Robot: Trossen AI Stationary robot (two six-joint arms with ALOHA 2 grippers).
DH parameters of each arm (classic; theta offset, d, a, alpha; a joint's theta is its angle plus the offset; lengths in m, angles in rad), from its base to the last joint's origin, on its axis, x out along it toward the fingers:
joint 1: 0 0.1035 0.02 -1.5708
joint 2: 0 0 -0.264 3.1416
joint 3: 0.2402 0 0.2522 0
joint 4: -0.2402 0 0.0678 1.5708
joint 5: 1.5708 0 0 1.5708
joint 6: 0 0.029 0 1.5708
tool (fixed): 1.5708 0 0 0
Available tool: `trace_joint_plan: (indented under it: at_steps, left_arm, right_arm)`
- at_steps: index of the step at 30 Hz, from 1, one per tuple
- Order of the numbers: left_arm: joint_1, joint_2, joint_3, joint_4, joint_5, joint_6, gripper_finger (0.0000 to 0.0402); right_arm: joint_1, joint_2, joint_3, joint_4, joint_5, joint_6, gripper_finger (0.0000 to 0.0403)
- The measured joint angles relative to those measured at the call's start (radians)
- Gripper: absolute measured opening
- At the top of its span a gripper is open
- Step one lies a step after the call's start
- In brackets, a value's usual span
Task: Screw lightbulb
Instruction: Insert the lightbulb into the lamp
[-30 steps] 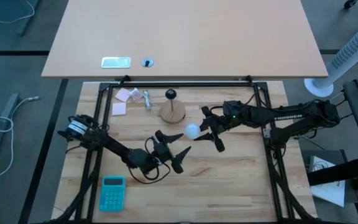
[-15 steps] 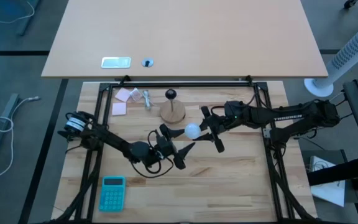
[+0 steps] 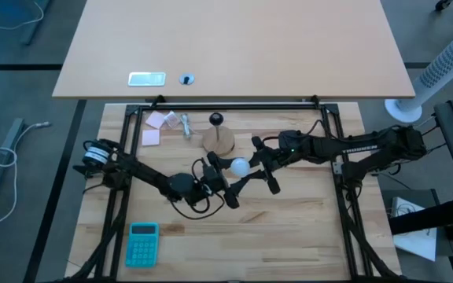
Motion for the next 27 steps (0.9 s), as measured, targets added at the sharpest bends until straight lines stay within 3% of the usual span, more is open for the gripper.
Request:
trace_joint_plan:
  at_steps: [19,27]
  left_arm:
    - [0.004,0.000,0.015,-0.074,-0.010,0.003,0.0297]
    - [0.010,0.000,0.015,-0.086,-0.036,0.019,0.0280]
  right_arm:
    - [0.000,0.008,0.000,0.023,-0.001,0.001,0.0094]
    - [0.007,0.008,0.000,0.031,-0.001,0.001,0.0095]
